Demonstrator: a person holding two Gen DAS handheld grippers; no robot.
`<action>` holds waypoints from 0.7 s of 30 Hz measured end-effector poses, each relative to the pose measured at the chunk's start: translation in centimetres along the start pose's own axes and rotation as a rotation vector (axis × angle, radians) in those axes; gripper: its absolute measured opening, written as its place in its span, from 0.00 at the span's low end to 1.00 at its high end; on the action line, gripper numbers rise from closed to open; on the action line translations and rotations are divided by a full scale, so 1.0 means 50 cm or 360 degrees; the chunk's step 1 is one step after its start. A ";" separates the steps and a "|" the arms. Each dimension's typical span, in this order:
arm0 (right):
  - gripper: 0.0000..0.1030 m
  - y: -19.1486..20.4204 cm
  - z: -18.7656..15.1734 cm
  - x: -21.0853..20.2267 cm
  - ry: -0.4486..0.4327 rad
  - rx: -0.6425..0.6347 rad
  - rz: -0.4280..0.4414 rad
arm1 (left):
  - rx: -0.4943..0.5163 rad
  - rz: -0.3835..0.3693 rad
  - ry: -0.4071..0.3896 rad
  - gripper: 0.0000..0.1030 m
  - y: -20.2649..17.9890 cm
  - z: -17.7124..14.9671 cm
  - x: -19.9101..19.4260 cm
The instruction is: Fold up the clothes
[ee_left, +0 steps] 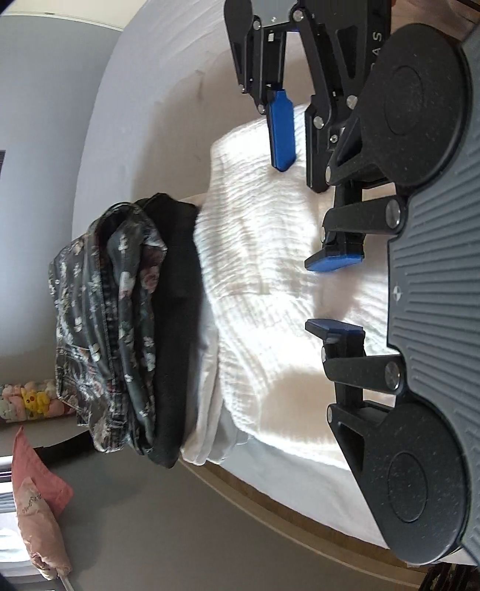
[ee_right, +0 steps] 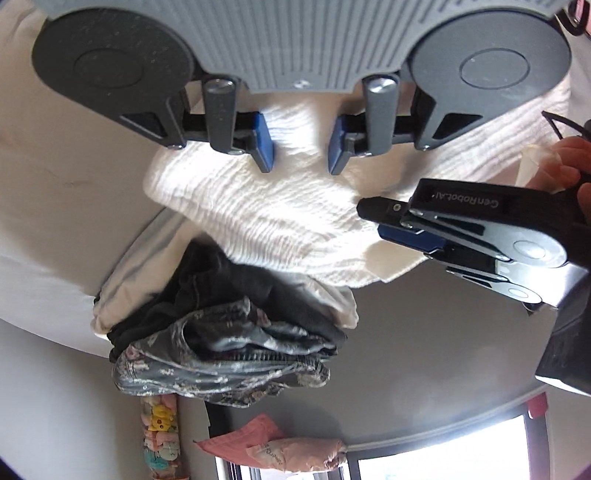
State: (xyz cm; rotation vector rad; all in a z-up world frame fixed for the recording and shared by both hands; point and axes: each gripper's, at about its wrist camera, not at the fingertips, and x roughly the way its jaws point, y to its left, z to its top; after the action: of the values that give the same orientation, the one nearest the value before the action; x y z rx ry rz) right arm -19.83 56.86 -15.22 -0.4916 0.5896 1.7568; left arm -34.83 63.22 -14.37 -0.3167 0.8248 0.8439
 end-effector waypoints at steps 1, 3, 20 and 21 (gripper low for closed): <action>0.34 -0.003 -0.006 0.006 0.0010 -0.0002 -0.0001 | -0.0018 0.0000 0.0018 0.33 0.000 -0.006 0.008; 0.34 -0.009 -0.019 0.015 0.0020 -0.0021 0.0004 | -0.0025 -0.0002 0.0045 0.33 -0.002 -0.014 0.021; 0.35 0.039 0.003 -0.097 0.0030 0.0001 0.0109 | -0.0191 0.0099 -0.0065 0.33 -0.012 -0.062 -0.154; 0.35 0.049 -0.005 -0.095 0.0050 -0.0026 0.0107 | -0.0189 0.0092 -0.0059 0.33 -0.017 -0.074 -0.163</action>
State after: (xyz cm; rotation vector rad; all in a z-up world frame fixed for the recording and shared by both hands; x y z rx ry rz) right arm -20.98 52.58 -12.21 -0.5171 0.6204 1.8216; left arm -39.24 56.31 -10.71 -0.3818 0.7539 0.9523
